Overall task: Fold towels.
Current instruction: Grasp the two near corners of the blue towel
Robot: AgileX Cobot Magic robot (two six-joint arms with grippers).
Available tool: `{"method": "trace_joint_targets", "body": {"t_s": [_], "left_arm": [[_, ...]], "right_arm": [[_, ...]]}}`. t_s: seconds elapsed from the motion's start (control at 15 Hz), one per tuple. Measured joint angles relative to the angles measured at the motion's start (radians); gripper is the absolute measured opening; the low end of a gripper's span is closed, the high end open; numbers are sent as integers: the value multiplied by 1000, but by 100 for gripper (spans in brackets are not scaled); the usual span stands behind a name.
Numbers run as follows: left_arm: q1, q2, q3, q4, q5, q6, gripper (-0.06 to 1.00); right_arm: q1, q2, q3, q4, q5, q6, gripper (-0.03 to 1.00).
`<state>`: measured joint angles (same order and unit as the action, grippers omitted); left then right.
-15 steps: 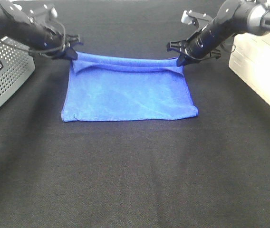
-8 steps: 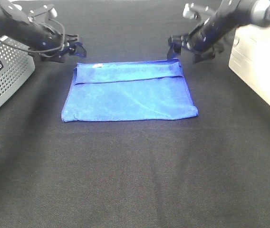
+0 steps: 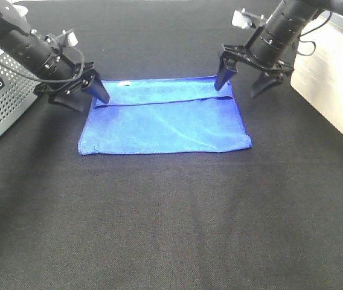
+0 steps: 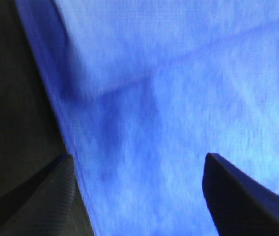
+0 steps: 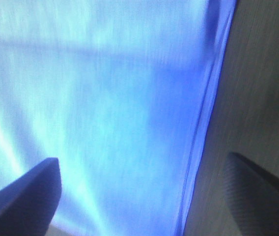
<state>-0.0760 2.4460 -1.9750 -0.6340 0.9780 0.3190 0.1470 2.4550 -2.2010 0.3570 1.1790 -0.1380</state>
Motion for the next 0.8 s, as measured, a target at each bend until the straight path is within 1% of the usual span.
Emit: {"method": "trace_joint_targets", "body": {"t_s": [0.07, 0.2, 0.27, 0.33, 0.4, 0.47, 0.6, 0.67, 0.73, 0.8], "left_arm": [[0, 0, 0, 3, 34, -8, 69], [0, 0, 0, 3, 99, -13, 69], [0, -2, 2, 3, 127, -16, 69], [0, -29, 50, 3, 136, -16, 69], [0, -65, 108, 5, 112, -16, 69], [3, -110, 184, 6, 62, -17, 69], [7, -220, 372, 8, -70, -20, 69], [8, -268, 485, -1, -160, -23, 69], [8, -274, 531, -12, -203, -23, 69], [8, -274, 550, -34, -228, -23, 69]], "right_arm": [[0, -1, 0, -1, 24, 10, 82], [0, -25, 43, -1, 26, 20, 78], [0, -48, 91, -2, 27, 20, 78], [0, -104, 221, -3, 15, 18, 76], [0, -143, 314, -3, -25, 13, 76], [0, -178, 407, -2, -87, 9, 76], [0, -241, 556, 5, -182, -1, 76], [0, -260, 618, 8, -240, -1, 76], [0, -260, 638, 8, -272, -1, 76], [0, -260, 644, 8, -280, -1, 76]]}}
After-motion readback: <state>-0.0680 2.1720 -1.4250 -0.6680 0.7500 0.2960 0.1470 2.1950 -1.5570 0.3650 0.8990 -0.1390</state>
